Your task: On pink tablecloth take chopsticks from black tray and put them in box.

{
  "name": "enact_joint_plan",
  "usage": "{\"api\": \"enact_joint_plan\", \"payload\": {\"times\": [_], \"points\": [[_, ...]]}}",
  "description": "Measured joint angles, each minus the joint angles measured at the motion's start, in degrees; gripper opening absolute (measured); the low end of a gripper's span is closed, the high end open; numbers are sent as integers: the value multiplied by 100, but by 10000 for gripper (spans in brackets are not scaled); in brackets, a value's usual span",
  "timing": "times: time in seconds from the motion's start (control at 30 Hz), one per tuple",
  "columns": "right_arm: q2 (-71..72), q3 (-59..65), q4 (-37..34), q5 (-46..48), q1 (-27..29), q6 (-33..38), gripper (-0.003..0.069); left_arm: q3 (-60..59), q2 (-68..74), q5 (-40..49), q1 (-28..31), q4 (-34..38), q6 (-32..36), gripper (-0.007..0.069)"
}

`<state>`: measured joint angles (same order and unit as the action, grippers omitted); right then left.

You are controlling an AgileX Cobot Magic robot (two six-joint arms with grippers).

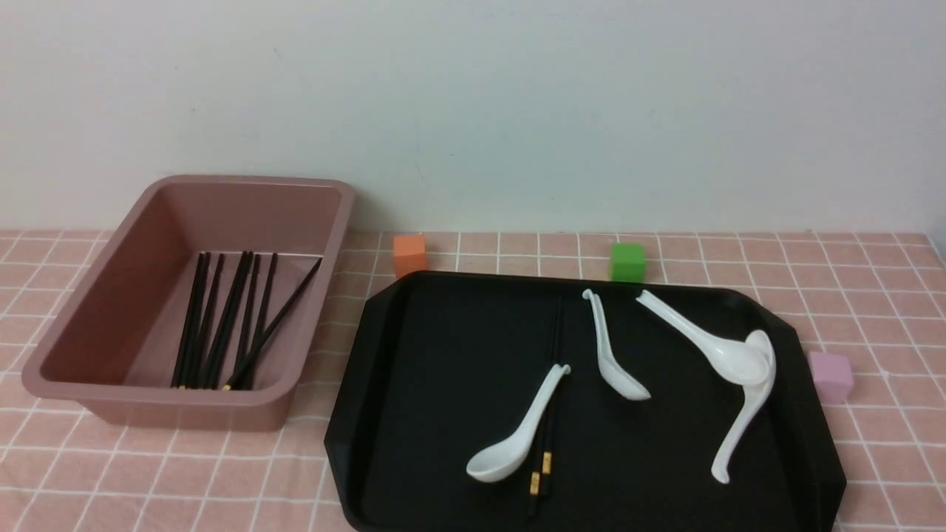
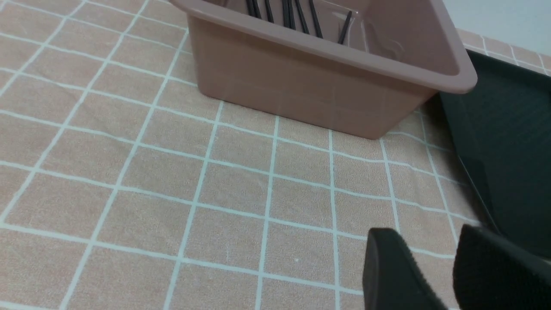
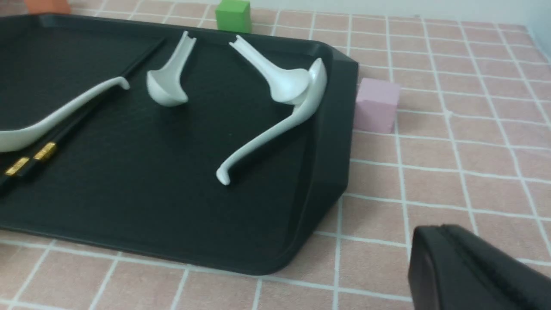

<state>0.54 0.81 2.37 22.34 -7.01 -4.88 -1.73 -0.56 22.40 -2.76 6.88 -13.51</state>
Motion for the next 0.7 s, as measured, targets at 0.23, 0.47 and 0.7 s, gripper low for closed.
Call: {"api": "enact_joint_plan", "payload": {"times": [0.23, 0.47, 0.7], "points": [[0, 0, -237, 0, -134, 272, -13, 0, 0, 0, 0, 0, 0, 239], [0, 0, -237, 0, -145, 290, -13, 0, 0, 0, 0, 0, 0, 239], [0, 0, -237, 0, -151, 290, -10, 0, 0, 0, 0, 0, 0, 239]]}}
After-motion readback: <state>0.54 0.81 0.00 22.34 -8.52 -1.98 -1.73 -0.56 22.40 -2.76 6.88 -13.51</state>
